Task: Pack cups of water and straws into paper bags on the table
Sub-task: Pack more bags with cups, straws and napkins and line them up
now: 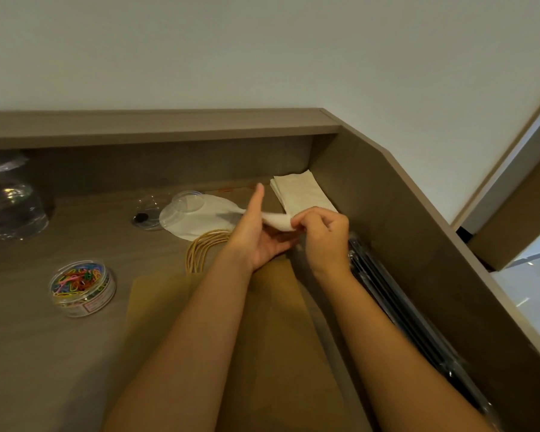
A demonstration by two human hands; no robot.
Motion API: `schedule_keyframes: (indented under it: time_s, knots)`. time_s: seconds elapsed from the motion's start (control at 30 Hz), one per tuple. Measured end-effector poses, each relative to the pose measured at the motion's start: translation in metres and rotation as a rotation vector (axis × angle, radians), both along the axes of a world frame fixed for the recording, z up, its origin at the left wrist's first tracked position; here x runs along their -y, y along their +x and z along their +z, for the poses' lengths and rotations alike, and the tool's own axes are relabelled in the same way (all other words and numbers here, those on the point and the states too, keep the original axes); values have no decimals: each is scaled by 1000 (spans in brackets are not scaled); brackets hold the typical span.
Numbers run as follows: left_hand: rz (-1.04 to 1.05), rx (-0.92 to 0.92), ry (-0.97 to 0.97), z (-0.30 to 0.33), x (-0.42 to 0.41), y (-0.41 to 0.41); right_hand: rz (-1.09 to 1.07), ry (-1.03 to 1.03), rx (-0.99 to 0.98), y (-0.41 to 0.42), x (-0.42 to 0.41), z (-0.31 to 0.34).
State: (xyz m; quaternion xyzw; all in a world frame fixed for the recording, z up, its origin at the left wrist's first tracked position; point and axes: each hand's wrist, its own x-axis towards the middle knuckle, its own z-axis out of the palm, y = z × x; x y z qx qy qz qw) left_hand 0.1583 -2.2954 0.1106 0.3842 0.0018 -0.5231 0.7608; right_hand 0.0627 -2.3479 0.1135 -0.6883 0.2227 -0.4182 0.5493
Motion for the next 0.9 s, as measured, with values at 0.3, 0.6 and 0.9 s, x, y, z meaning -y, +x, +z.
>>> schedule_keyframes:
  time_s: [0.3,0.6,0.9]
  knots:
    - [68,274,169,2,2,-6,-290,-464,-1133,-30,34,40]
    - [-238,556,202,3,4,-17,-119,-344,-1534,-34,39,32]
    - [-244,601,199,2,4,-17,-189,-427,-1419,-35,37,33]
